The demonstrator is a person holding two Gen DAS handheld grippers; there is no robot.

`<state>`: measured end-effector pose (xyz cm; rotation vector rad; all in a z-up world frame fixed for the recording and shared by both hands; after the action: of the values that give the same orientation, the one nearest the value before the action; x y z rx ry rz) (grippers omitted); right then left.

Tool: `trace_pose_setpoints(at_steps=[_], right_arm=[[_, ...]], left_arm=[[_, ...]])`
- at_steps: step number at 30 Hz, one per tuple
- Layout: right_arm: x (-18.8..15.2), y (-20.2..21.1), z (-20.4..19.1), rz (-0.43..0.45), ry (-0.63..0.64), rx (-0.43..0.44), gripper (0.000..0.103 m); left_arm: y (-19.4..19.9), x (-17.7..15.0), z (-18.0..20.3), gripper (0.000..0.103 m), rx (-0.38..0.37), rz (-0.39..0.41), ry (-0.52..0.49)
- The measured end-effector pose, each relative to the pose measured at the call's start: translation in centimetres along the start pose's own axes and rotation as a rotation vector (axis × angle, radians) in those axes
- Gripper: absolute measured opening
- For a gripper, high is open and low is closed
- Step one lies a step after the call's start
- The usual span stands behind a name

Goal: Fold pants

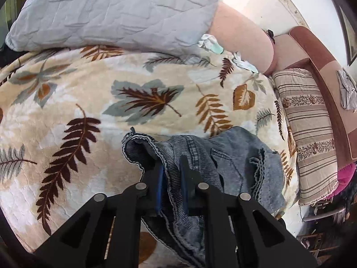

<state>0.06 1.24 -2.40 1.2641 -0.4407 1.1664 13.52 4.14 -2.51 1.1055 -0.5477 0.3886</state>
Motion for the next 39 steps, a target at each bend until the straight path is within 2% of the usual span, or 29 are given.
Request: trace_pose_setpoints(at_steps=[6, 8, 10, 12, 14, 17, 19, 23, 27, 30, 34, 35, 37, 39], right_arm=[[-0.7, 1.3, 2.8, -0.004, -0.103, -0.016, 0.022], [-1.3, 1.7, 4.1, -0.01, -0.146, -0.026, 0.019], [-2.1, 2.2, 5.6, -0.027, -0.197, -0.047, 0.011], [-4.0, 2.2, 8.4, -0.076, -0.312, -0.062, 0.012], [-6.5, 1.7, 11.0, -0.132, -0.437, -0.057, 0.012], [-9.8, 1.2, 13.6, -0.203, -0.565, -0.069, 0.013], [-11.4, 1.4, 15.1, -0.223, -0.592, -0.102, 0.016], [-11.9, 1.7, 16.1, -0.215, -0.583, -0.129, 0.017], [-11.8, 1.3, 16.2, -0.218, -0.577, -0.122, 0.017], [-11.3, 1.2, 15.6, -0.213, -0.56, -0.113, 0.027], [-10.3, 1.2, 14.8, -0.199, -0.525, -0.102, 0.041], [-9.8, 1.2, 14.3, -0.196, -0.514, -0.094, 0.044], [-8.5, 1.2, 12.8, -0.182, -0.472, -0.063, 0.06], [-7.1, 1.2, 10.8, -0.158, -0.416, -0.025, 0.069]], left_arm=[[-0.4, 0.5, 3.6, 0.011, -0.029, -0.01, -0.05], [-1.1, 0.6, 5.6, 0.011, -0.039, -0.023, -0.076], [-2.4, 0.5, 7.6, 0.011, -0.045, -0.046, -0.104], [-4.3, 0.1, 9.6, 0.016, -0.045, -0.074, -0.141], [-7.0, -0.7, 11.0, 0.018, -0.001, -0.109, -0.19], [-10.6, -2.1, 11.1, 0.018, 0.068, -0.19, -0.211], [-11.2, -2.2, 10.4, 0.018, 0.079, -0.197, -0.18], [-10.6, -1.8, 9.0, 0.018, 0.062, -0.208, -0.14], [-8.8, -1.1, 7.8, 0.018, 0.059, -0.183, -0.143], [-7.2, -0.7, 6.2, 0.02, 0.057, -0.169, -0.142], [-5.5, -0.5, 1.9, 0.02, 0.086, -0.153, -0.112], [-5.1, -0.4, 0.5, 0.02, 0.097, -0.148, -0.092], [-4.5, -0.1, -2.6, 0.021, 0.111, -0.14, -0.027], [-4.1, 0.0, -5.6, 0.031, 0.101, -0.142, 0.077]])
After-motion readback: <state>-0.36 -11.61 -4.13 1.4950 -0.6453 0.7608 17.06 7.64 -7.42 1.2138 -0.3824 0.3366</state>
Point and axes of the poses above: each gripper's, at about its wrist camera, not at the fingertips, and y roughly against the way its jaws point, z to its right, x to its top, the point moved 7 cm from there along -y, roughly the way its jaws point, and after that the axes turned 12 degrees about z, right-handed, at the moved point
